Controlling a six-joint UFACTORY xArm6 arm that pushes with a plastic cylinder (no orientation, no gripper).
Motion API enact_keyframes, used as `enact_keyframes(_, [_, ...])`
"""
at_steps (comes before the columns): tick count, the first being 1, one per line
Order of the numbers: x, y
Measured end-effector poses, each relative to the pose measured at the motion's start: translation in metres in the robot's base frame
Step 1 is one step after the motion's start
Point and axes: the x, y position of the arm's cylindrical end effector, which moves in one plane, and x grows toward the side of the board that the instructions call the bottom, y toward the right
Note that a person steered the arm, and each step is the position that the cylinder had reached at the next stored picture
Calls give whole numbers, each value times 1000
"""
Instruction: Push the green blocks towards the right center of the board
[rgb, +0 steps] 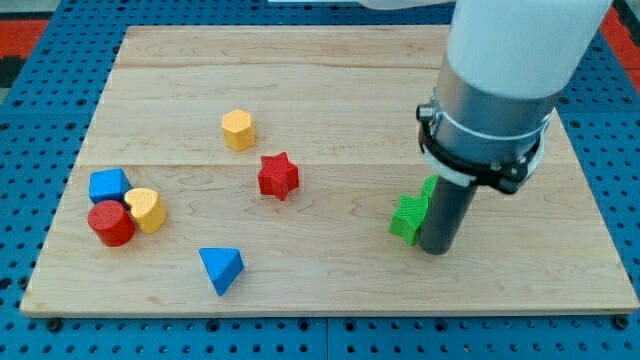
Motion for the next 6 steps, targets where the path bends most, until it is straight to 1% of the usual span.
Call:
enact_keyframes(1, [38,2])
enact_keyframes(2, [43,-34])
enact_keyframes(3, [6,-49])
enact_keyframes(5, [-36,-6])
enact_keyframes(6, [0,-20])
